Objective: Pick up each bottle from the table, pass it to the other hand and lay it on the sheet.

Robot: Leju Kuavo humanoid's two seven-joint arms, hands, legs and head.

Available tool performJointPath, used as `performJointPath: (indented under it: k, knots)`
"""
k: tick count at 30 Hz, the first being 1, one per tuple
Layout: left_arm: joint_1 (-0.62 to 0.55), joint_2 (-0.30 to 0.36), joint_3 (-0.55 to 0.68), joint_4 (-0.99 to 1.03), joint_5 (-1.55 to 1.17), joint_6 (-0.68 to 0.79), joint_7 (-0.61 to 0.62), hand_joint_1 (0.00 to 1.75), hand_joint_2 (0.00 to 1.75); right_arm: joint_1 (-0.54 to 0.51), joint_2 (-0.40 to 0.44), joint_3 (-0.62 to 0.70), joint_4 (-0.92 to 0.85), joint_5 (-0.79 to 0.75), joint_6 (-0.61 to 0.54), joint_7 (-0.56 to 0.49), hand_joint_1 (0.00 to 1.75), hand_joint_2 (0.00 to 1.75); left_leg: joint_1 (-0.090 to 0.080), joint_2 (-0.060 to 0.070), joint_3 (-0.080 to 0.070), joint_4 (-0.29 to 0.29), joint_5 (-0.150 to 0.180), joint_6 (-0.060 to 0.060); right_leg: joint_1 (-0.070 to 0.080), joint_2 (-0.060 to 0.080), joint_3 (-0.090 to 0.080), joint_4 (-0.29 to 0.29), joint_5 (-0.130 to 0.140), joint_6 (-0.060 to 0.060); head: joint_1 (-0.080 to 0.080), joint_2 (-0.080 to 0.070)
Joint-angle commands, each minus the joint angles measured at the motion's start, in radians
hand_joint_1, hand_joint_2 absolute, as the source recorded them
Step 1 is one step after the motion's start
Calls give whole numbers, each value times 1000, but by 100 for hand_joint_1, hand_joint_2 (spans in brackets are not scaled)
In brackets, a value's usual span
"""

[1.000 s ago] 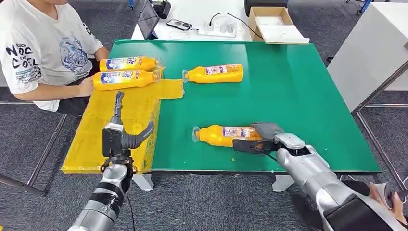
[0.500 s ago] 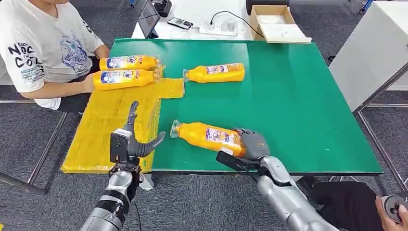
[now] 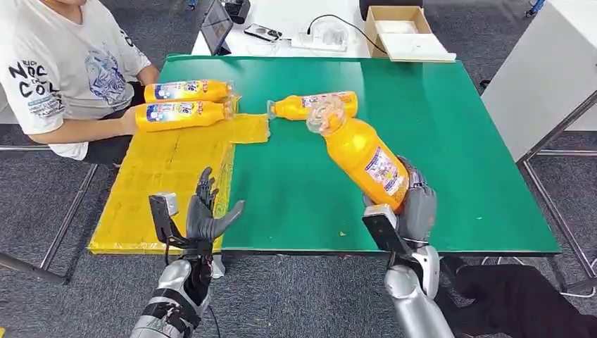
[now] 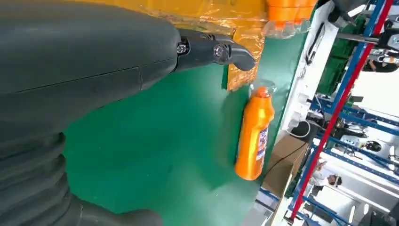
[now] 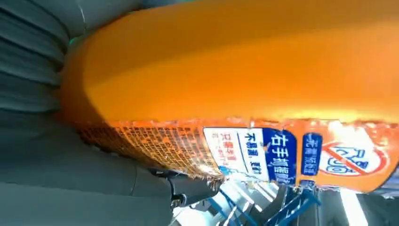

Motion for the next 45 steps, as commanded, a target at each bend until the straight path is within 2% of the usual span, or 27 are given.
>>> performJointPath:
  k: [1,5,13,21,26,28,31,37,38,40,41,42,45]
  knots:
    - [-13,-4,9,27,9,-4,7,0,175,5,34,-58,-26,-7,-6,-5,175,175,0,1,3,0,-2,0,1,0,3,0,-1,-2,0,0]
    - [-8,3,-9,13,22,-14,6,0,175,-2,40,-61,-5,-31,1,-26,175,175,0,1,4,0,-1,0,0,0,3,-1,-1,-2,0,0]
    - [92,16,-158,-185,233,-270,83,0,175,1,88,29,158,-35,93,-82,175,175,1,2,5,-1,-2,0,1,2,5,-2,-1,-2,0,0]
    - [126,6,-246,-247,228,-277,72,0,175,-66,176,139,317,-74,119,-74,175,175,1,5,6,0,-4,0,2,4,5,-1,-2,-3,0,0]
    - [110,1,-263,-223,227,-276,68,0,175,-121,212,150,425,-125,89,-83,175,175,1,4,2,-1,-2,0,1,3,1,-1,-1,-2,0,0]
    - [112,1,-275,-226,224,-282,67,0,175,-138,214,148,465,-150,83,-81,175,175,1,6,6,0,-3,0,2,4,5,-1,-2,-4,0,0]
    - [108,0,-289,-215,227,-293,73,0,175,-175,219,188,543,-115,88,-67,175,175,1,3,3,-1,-2,0,1,2,3,-1,-1,-2,0,0]
    - [67,-10,-298,-151,204,-267,73,0,175,-223,275,385,757,62,98,14,175,175,1,6,7,-1,-3,-1,2,4,6,-1,-2,-4,0,0]
    - [64,-10,-296,-147,202,-265,73,0,175,-222,275,411,769,67,92,19,175,175,1,4,4,-1,-2,-1,2,3,3,-1,-1,-3,0,0]
    - [56,-11,-292,-136,200,-256,74,0,175,-225,275,472,801,114,98,57,175,175,2,5,8,-1,-4,-1,3,2,7,-1,-3,-4,1,0]
    - [53,-11,-290,-133,199,-255,74,0,175,-221,275,482,801,115,97,59,175,175,1,0,4,-1,-2,-1,2,0,4,-1,-2,-3,0,0]
    - [49,-15,-284,-126,197,-247,75,0,175,-225,275,514,819,152,99,80,175,175,1,3,7,-1,-3,-1,3,2,7,-1,-3,-4,0,0]
    - [46,-15,-283,-121,196,-245,75,0,175,-218,275,519,817,152,94,82,175,175,2,2,3,-1,-2,0,2,0,3,0,-2,-2,0,0]
